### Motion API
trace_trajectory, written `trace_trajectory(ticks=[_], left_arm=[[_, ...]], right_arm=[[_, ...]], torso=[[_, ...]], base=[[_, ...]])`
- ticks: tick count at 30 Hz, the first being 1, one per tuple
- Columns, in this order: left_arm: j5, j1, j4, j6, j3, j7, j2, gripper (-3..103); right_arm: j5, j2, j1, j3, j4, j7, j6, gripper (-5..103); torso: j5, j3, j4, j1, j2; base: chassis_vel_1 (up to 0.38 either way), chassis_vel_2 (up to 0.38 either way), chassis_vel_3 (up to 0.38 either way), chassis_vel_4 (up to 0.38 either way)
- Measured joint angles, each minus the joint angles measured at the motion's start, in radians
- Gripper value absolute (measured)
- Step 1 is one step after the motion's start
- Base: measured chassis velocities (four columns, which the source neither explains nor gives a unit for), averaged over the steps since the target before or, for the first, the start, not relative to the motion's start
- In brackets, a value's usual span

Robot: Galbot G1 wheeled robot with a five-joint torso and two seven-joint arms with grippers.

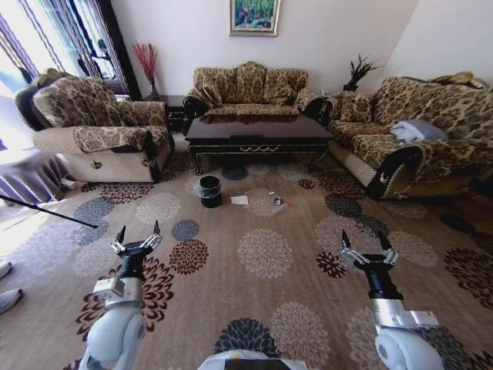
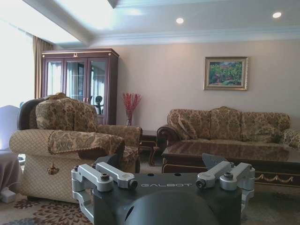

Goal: Move to the front of the table and pick up the trash from the floor, then place it into the trash bin.

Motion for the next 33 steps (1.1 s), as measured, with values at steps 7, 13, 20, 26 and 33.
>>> trace_trajectory(ticks=[7, 13, 20, 26, 33], left_arm=[[-0.024, -0.01, -0.005, -0.001, -0.007, -0.004, 0.011, 100], [-0.025, -0.02, 0.002, 0.0, 0.007, -0.004, 0.009, 100], [-0.041, -0.035, 0.011, 0.002, 0.019, -0.005, 0.048, 100], [-0.049, -0.043, 0.025, 0.005, 0.022, -0.005, 0.06, 100], [-0.05, -0.042, 0.026, 0.007, 0.024, -0.005, 0.059, 100]], right_arm=[[0.001, 0.008, -0.02, 0.015, 0.009, 0.003, -0.004, 100], [-0.011, 0.03, -0.024, 0.01, 0.007, 0.003, -0.003, 100], [-0.016, 0.055, -0.036, 0.02, 0.013, -0.001, -0.004, 100], [-0.036, 0.084, -0.044, 0.02, 0.011, -0.003, 0.001, 100], [-0.035, 0.084, -0.036, 0.026, 0.003, -0.012, 0.006, 100]], torso=[[0.0, -0.018, 0.0001, -0.012, -0.03], [0.0, -0.031, 0.0001, -0.022, -0.053], [0.0, -0.049, 0.0001, -0.036, -0.085], [0.0, -0.065, 0.0002, -0.047, -0.112], [0.0, -0.082, 0.0001, -0.058, -0.14]], base=[[0.0, 0.0, 0.0, 0.0], [0.0, 0.0, 0.0, 0.0], [0.0, 0.0, 0.0, 0.0], [0.0, 0.0, 0.0, 0.0], [0.0, 0.0, 0.0, 0.0]])
